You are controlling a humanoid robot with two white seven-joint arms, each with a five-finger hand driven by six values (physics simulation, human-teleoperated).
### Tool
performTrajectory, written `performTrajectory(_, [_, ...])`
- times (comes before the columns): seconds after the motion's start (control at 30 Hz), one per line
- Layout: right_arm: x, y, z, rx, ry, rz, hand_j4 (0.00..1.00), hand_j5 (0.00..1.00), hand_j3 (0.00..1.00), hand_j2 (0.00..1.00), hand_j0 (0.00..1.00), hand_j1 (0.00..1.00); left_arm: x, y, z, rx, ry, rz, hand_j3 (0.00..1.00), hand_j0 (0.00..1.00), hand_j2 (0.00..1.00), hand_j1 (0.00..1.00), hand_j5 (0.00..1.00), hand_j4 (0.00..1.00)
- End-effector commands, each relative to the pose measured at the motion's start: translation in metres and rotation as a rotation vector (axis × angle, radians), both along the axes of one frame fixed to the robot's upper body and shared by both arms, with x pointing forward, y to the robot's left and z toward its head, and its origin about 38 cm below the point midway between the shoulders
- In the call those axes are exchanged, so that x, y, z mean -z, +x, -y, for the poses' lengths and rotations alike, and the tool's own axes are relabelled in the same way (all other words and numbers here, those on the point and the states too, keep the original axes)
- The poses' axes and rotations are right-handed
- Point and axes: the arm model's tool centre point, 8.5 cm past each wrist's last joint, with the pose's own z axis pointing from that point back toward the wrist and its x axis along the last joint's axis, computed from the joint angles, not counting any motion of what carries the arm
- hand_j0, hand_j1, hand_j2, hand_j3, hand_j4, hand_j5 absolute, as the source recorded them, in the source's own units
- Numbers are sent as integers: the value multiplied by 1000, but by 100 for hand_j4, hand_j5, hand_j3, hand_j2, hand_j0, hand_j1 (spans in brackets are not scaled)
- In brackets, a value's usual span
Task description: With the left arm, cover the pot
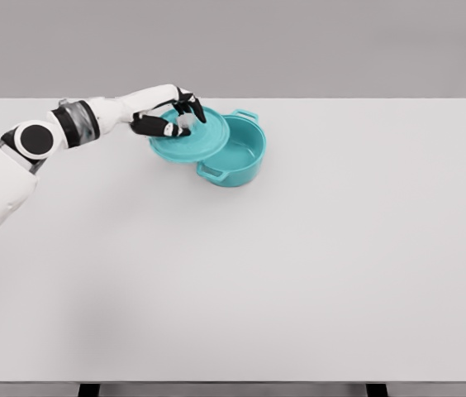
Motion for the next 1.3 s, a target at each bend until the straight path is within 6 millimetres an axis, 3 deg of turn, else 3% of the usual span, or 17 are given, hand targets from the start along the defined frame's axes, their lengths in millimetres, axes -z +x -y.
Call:
performTrajectory(0.0, [0, 1, 0, -1, 0, 2, 100, 100, 100, 100, 100, 100, 4, 3, 3, -8, -3, -10, 49, 49, 49, 49, 49, 49])
performTrajectory(0.4, [0, 0, 0, 0, 0, 0, 100, 100, 100, 100, 100, 100, 9, 10, 34, 11, -3, -14, 49, 49, 49, 49, 49, 49])
performTrajectory(0.7, [0, 0, 0, 0, 0, 0, 100, 100, 100, 100, 100, 100, 9, 19, 33, -22, 5, -13, 49, 49, 49, 49, 49, 49])
performTrajectory(0.9, [0, 0, 0, 0, 0, 0, 100, 100, 100, 100, 100, 100, 6, 21, 46, -9, 1, -6, 49, 49, 49, 49, 49, 49])
performTrajectory(1.27, [0, 2, 0, -1, 1, 3, 100, 100, 100, 100, 100, 100, 9, 21, 51, -6, 0, -12, 49, 49, 49, 49, 49, 49])
